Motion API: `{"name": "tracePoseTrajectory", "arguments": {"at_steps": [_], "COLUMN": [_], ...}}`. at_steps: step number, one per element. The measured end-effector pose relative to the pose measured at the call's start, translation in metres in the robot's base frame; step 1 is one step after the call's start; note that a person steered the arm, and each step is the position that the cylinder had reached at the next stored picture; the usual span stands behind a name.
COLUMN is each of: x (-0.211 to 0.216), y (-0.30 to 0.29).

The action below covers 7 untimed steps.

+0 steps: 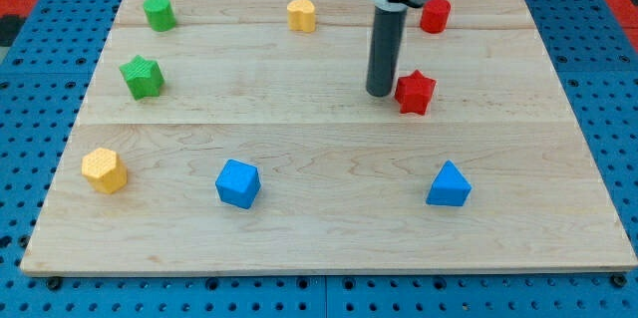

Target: Push the red star slightly towards the center right of the board

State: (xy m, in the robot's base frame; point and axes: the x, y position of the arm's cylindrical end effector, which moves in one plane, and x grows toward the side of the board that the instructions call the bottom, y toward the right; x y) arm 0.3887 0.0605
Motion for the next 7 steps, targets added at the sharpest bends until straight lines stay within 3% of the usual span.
{"name": "tracePoseTrajectory", "arguments": {"at_steps": [1, 2, 4, 7], "x": [0.007, 0.015, 0.036, 0.042], "y": [0.086, 0.099, 0.036, 0.020]}}
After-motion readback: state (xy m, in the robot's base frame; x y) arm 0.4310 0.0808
